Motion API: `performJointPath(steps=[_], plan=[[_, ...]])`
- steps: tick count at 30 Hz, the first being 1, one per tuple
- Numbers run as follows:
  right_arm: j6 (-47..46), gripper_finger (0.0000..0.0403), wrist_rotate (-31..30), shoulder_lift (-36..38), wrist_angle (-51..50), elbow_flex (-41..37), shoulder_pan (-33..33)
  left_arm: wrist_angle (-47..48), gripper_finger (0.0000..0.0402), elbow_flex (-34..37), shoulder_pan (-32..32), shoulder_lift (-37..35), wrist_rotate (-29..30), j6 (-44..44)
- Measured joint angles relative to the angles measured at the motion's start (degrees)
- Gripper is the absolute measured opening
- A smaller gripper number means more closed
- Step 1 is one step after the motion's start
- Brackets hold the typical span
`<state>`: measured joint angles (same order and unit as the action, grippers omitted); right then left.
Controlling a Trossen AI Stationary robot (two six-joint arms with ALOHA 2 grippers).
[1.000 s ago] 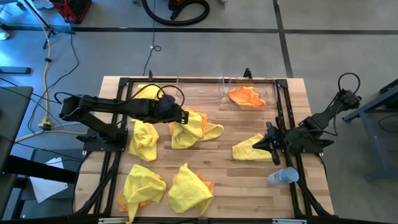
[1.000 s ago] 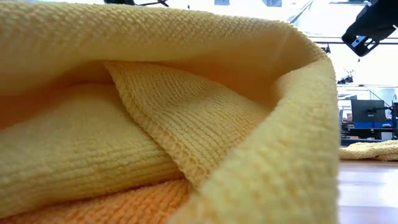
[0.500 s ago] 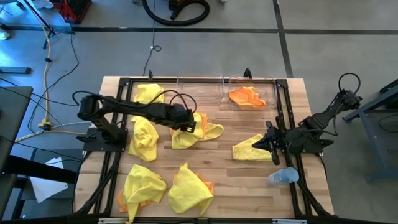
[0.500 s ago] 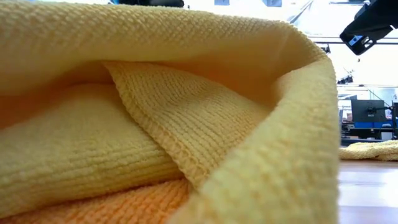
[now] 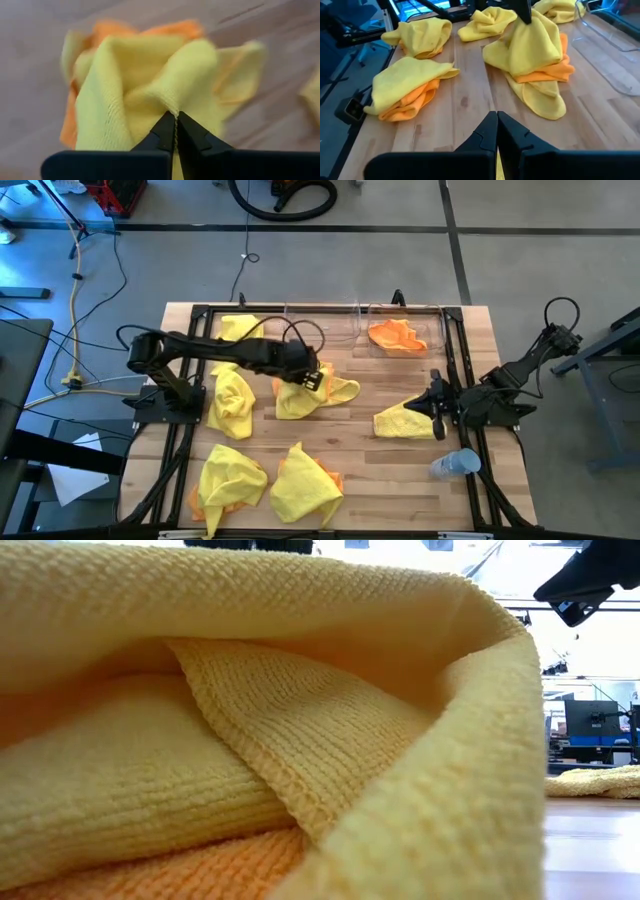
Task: Sort microfiber towel by color & place in baskets
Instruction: Put the yellow microfiber cloth into the left transparent bin
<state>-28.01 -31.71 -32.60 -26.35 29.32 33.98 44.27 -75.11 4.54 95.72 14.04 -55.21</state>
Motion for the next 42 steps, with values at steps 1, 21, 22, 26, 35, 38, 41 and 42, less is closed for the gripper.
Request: performJointPath(steps=[1,21,22,26,35,38,41,42], plan=[[0.0,0.0,-0.4,0.0,0.0,0.0,0.0,1.0,0.0001,-2.3,0.0,0.0,0.2,1.9],[-0.4,0.0,-12.0,0.0,1.1,0.0,0.0,8.2,0.0,-44.5,11.5,-0.1,7.7,37.0],[-0.8,0.0,-12.8,0.0,1.1,0.0,0.0,8.3,0.0,-44.5,12.6,-0.1,7.7,37.5],[-3.4,0.0,-15.6,0.0,1.0,0.0,0.0,6.9,0.0,-44.5,17.0,1.6,5.2,40.2],[-7.2,0.0,-18.9,-0.1,1.0,0.0,0.0,2.9,0.0,-44.5,23.0,5.9,-3.9,43.3],[-8.0,0.0,-19.5,-0.1,1.0,0.0,0.0,5.9,0.0,-44.5,23.3,7.5,-5.0,43.8],[-8.2,0.0,-19.6,-0.1,1.0,0.0,0.0,9.0,0.0,-44.5,22.8,9.6,-4.8,45.8],[-8.2,0.0,-19.6,-0.1,1.0,0.0,0.0,10.6,0.0,-44.5,22.7,10.4,-4.8,45.9]])
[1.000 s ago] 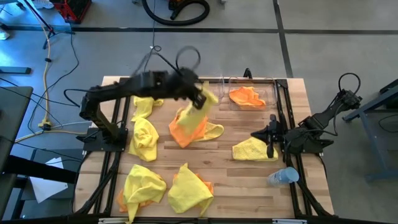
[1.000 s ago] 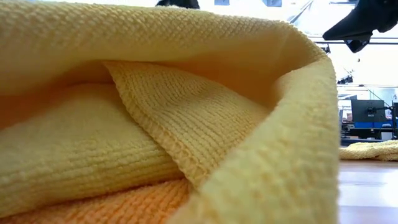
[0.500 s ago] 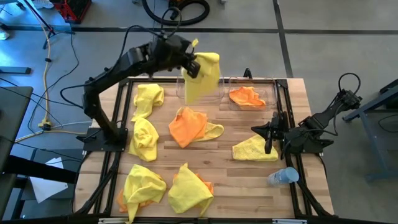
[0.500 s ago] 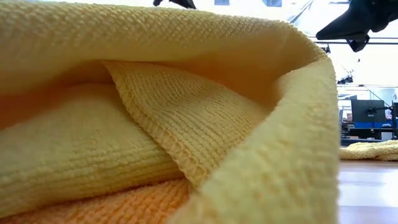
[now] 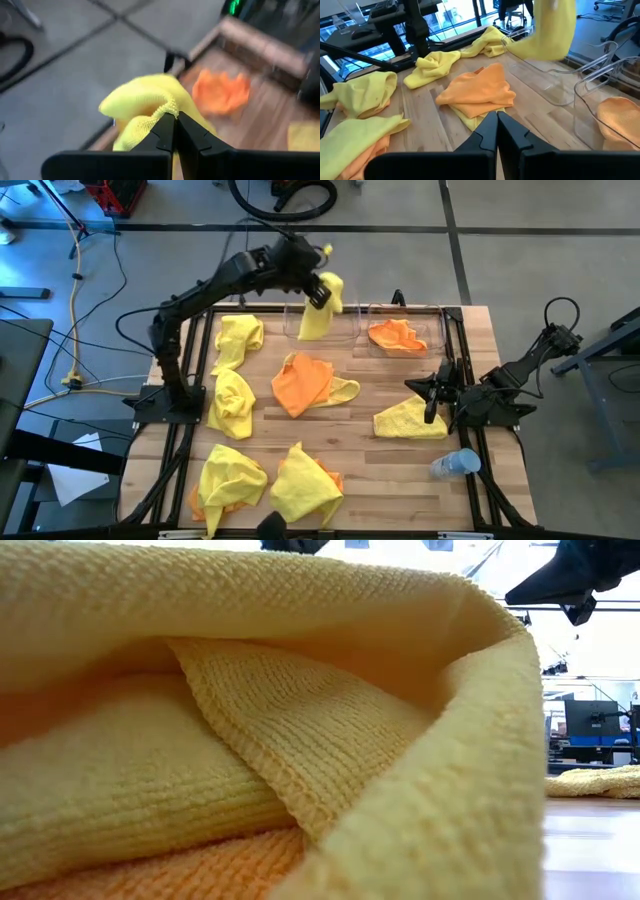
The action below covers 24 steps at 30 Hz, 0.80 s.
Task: Sort microfiber towel by color & place in baskets
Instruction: Put the yellow microfiber cloth into the left transparent bin
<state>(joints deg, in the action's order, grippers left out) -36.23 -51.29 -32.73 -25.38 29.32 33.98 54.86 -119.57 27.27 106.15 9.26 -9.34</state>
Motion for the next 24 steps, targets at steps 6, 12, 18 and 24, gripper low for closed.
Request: performJointPath(steps=[6,12,18,24], plan=[[-2.2,0.0,-1.0,-0.1,0.0,0.0,0.0,2.1,0.0,2.7,-0.7,4.2,0.1,-0.5],[-3.0,0.0,-1.6,-1.4,0.0,0.0,0.0,1.3,0.0,6.5,0.2,10.5,-0.2,-6.3],[-5.5,0.0,-1.6,-3.6,0.0,0.0,0.0,0.4,0.0001,7.4,1.6,15.5,-2.0,-13.1],[-7.1,0.0,-1.5,-5.7,0.0,0.0,0.0,-1.9,0.0015,7.3,1.7,19.0,-4.4,-16.0]])
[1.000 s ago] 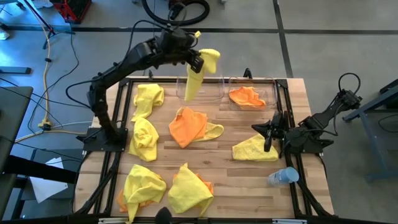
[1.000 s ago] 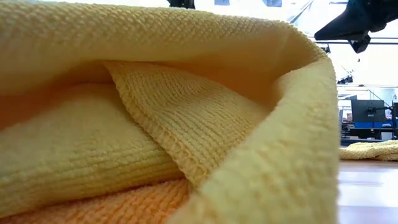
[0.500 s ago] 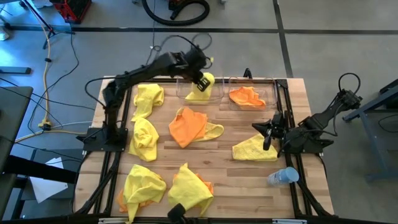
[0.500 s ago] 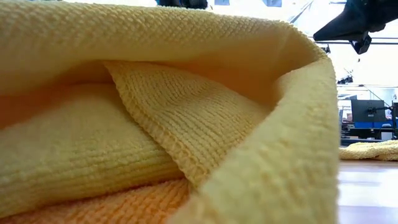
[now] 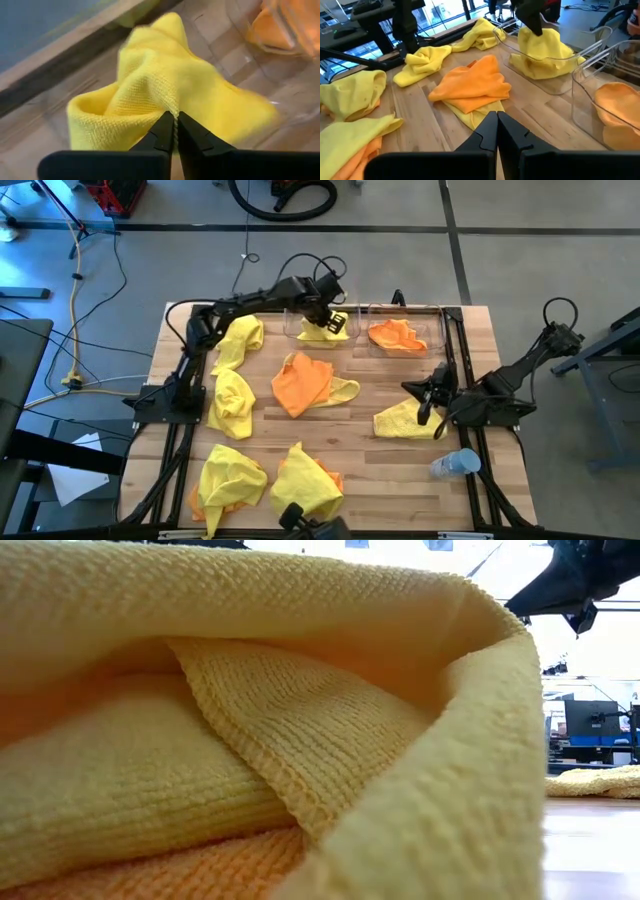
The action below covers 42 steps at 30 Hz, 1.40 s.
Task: Sort microfiber towel by color & place in baskets
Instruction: Put the yellow microfiber cloth into the left transparent bin
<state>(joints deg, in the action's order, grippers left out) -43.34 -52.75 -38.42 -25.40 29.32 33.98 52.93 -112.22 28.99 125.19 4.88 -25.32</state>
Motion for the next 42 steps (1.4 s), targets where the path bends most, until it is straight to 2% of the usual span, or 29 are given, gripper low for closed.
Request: performJointPath(steps=[8,16,28,33,42], plan=[[-0.8,0.0,0.5,-1.6,0.0,0.0,0.0,-0.5,0.0075,0.0,1.2,3.8,0.2,-5.1],[-0.8,0.0,0.7,-1.7,0.0,0.0,0.0,-0.8,0.0129,0.0,1.7,7.0,0.3,-16.3],[-0.2,0.0,1.3,-1.7,-0.5,0.0,0.0,-2.2,0.0133,-0.1,1.6,9.5,0.5,-20.7],[-0.2,0.0,3.5,-1.7,-1.1,0.0,0.0,0.6,0.0133,-1.8,1.3,8.4,0.6,-21.5],[-0.1,0.0,9.0,-1.7,-1.9,0.0,0.0,4.4,0.0133,-7.5,-2.0,3.6,6.0,-23.6]])
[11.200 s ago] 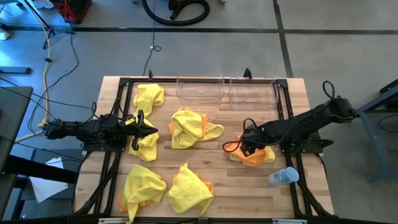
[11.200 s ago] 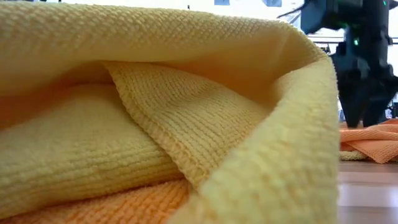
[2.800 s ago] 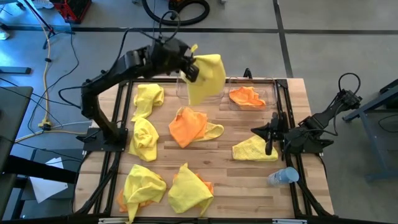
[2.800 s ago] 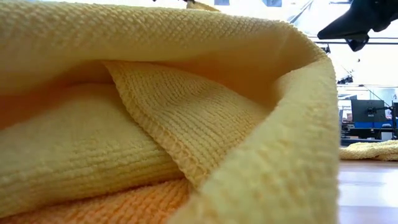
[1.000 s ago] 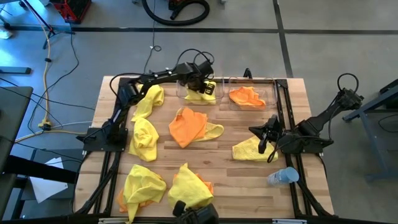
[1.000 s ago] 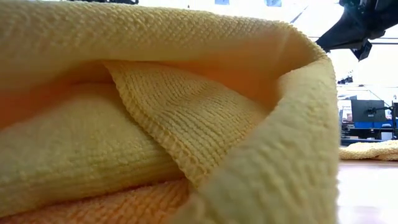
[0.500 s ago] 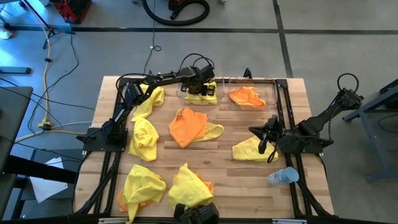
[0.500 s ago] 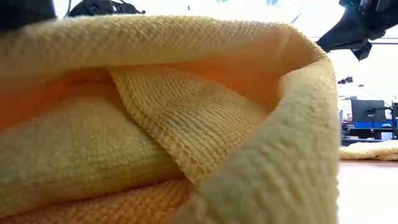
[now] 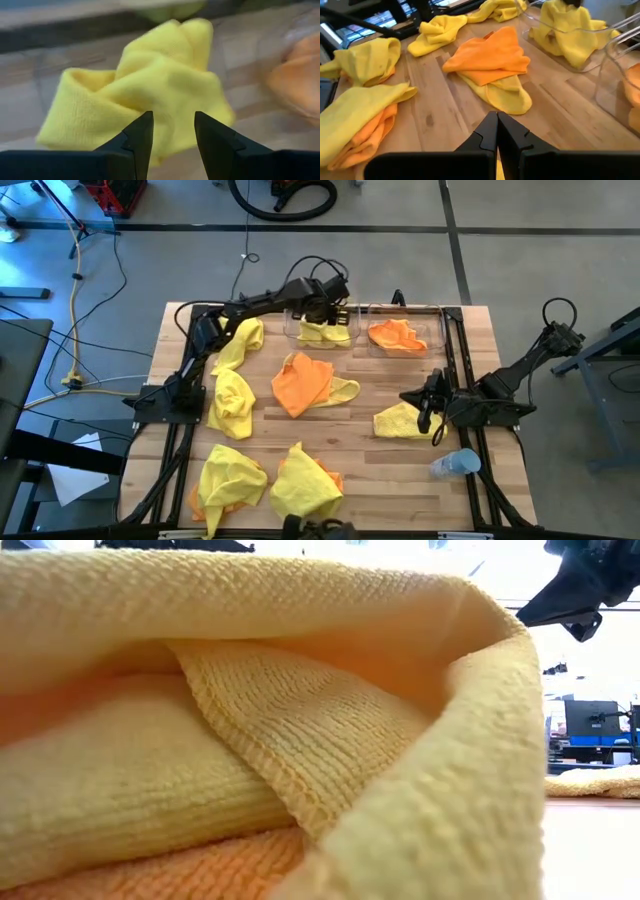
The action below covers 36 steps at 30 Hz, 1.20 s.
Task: Sort microfiber towel by color & place in baskets
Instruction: Put the yellow microfiber cloth into the left transparent bin
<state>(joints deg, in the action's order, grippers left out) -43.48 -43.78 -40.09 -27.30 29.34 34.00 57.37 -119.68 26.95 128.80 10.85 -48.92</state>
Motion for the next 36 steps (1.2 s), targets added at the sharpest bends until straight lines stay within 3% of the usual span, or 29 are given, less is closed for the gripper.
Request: performJointPath(steps=[5,11,17,21,25,31,36], plan=[[0.0,0.0,0.4,0.0,0.2,0.0,0.0,1.7,0.0133,-0.1,-2.7,-4.7,0.5,2.9],[0.4,0.0,0.2,0.0,0.2,0.0,0.0,7.0,0.0133,-0.1,-9.2,-10.8,-3.4,6.6],[4.9,0.0008,-1.8,0.0,0.4,0.0,0.0,12.3,0.0133,-0.1,-18.0,-12.8,-0.8,6.4],[6.2,0.0042,-1.8,0.0,1.5,0.0,0.0,10.6,0.0133,1.0,-24.5,-12.9,0.4,17.3],[6.3,0.0102,-0.7,-0.4,2.3,1.4,0.0,8.4,0.0133,4.4,-30.7,-12.6,2.6,24.7],[9.3,0.0192,-0.3,-5.6,2.0,7.9,-1.9,4.0,0.0133,15.7,-36.6,-13.7,7.1,28.5],[4.0,0.0213,5.2,-15.2,-7.9,16.8,-7.1,-5.4,0.0133,31.1,-38.4,-21.6,7.8,26.4]])
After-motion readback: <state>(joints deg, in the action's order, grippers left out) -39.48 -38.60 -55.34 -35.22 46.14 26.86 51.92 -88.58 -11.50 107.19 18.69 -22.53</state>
